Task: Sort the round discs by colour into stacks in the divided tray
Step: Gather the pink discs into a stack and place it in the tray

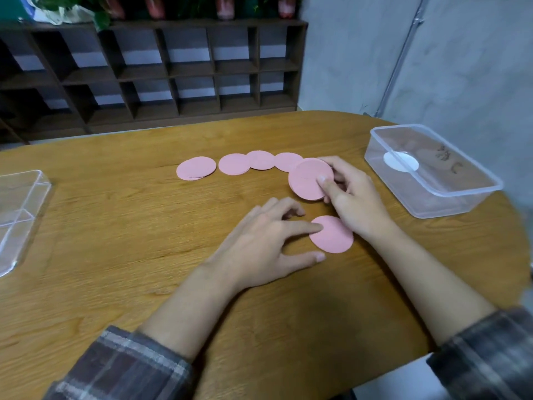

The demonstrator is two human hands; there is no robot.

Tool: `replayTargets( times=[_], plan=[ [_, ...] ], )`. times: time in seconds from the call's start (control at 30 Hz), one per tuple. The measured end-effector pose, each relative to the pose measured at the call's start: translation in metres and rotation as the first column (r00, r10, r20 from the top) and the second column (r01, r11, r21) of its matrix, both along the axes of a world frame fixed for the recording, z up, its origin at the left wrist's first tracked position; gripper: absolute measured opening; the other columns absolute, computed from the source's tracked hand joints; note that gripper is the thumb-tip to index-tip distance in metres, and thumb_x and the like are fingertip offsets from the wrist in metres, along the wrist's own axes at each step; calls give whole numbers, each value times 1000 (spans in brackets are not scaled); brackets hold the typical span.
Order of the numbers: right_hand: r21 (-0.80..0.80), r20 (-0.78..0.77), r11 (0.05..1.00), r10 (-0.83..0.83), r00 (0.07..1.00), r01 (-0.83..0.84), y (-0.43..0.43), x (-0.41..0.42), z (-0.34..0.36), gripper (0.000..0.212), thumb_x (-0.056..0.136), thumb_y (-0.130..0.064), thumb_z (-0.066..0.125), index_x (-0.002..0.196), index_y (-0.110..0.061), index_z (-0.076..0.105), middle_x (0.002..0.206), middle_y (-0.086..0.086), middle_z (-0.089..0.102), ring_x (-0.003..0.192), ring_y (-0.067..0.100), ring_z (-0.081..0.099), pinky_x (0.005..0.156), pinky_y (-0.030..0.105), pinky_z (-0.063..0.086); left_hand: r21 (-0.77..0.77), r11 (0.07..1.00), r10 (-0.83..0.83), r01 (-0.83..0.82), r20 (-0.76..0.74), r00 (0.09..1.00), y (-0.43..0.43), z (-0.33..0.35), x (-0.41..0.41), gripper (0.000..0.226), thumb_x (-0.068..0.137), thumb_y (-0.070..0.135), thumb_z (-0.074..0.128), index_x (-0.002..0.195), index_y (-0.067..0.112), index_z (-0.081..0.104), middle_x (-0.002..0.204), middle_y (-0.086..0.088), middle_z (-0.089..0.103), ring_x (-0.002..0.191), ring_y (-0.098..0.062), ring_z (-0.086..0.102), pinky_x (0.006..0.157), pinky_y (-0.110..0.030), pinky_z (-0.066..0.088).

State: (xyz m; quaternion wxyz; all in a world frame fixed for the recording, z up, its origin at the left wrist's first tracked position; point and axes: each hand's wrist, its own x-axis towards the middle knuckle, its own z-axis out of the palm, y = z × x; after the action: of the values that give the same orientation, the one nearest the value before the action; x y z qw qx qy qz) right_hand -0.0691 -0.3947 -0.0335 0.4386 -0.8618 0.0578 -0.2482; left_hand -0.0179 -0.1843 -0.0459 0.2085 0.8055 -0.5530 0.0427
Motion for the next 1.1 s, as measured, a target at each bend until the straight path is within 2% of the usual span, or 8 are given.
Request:
replayTargets(
  times=[0.27, 0.4, 0.57, 0.67, 0.77, 0.83, 0.93, 1.1],
  plan=[
    [20, -29, 1000, -10, 1000, 10, 1, -1, 2, 28, 101, -8, 55, 122, -23, 67, 93, -15, 70, 74, -2, 58, 74, 20, 43, -111, 981, 148, -156, -76, 986, 6, 2, 10, 52, 79, 74, 67, 99, 26, 65, 106, 15, 63, 101, -11, 54, 86, -39, 50],
    [42, -42, 999, 9, 999, -8, 2, -1, 2, 31, 101, -6, 55, 125, -21, 68, 93, -16, 69, 74, -6, 58, 72, 12, 42, -125, 979, 163, -163, -12, 987, 7, 7, 7, 50, 94, 72, 47, 97, 25, 65, 92, 11, 67, 90, -14, 57, 77, -39, 50],
    [95, -67, 993, 81, 994, -75, 2, 1, -2, 33, 102, -11, 53, 124, -29, 69, 81, -9, 66, 68, 12, 54, 68, 21, 43, -335, 915, 195, -224, -119, 974, 9, 6, 10, 25, 109, 36, 44, 111, 19, 62, 80, 1, 68, 71, -24, 62, 68, -42, 52],
    [79, -71, 987, 143, 987, -137, 6, -1, -2, 33, 104, -16, 49, 123, -34, 69, 83, 5, 65, 72, 18, 55, 70, 28, 42, -406, 863, 224, -301, -226, 948, 7, 4, 11, 9, 103, 23, 61, 110, 19, 63, 78, 7, 69, 69, -10, 63, 68, -20, 49],
    [68, -90, 984, 168, 982, -163, 9, -2, -4, 34, 105, -27, 44, 124, -42, 68, 84, 18, 63, 75, 25, 57, 71, 38, 45, -415, 818, 228, -399, -403, 886, 5, 4, 12, 19, 97, 18, 70, 114, 19, 63, 74, 8, 71, 68, -3, 66, 67, -2, 40],
    [65, -102, 983, 177, 979, -171, 11, -4, -3, 34, 105, -33, 41, 126, -43, 67, 87, 17, 64, 79, 27, 59, 74, 41, 47, -408, 810, 236, -422, -433, 870, 4, 4, 13, 24, 96, 19, 71, 119, 19, 65, 73, 7, 74, 68, -4, 69, 70, -3, 42],
    [-28, -112, 983, 179, 977, -183, 18, -9, -3, 32, 107, -34, 50, 136, -36, 62, 106, -4, 72, 90, 12, 64, 87, 34, 50, -397, 803, 265, -444, -428, 864, 2, 4, 15, 19, 96, 26, 73, 114, 20, 72, 73, 8, 75, 70, -3, 71, 74, -13, 52],
    [-127, -121, 981, 129, 984, -144, 22, -14, -7, 37, 105, -29, 55, 142, -33, 58, 114, -1, 72, 100, 27, 65, 92, 45, 50, -404, 792, 277, -458, -431, 859, 0, 3, 15, 14, 93, 29, 76, 101, 19, 72, 70, 7, 72, 68, -7, 67, 68, -17, 52]
  ],
)
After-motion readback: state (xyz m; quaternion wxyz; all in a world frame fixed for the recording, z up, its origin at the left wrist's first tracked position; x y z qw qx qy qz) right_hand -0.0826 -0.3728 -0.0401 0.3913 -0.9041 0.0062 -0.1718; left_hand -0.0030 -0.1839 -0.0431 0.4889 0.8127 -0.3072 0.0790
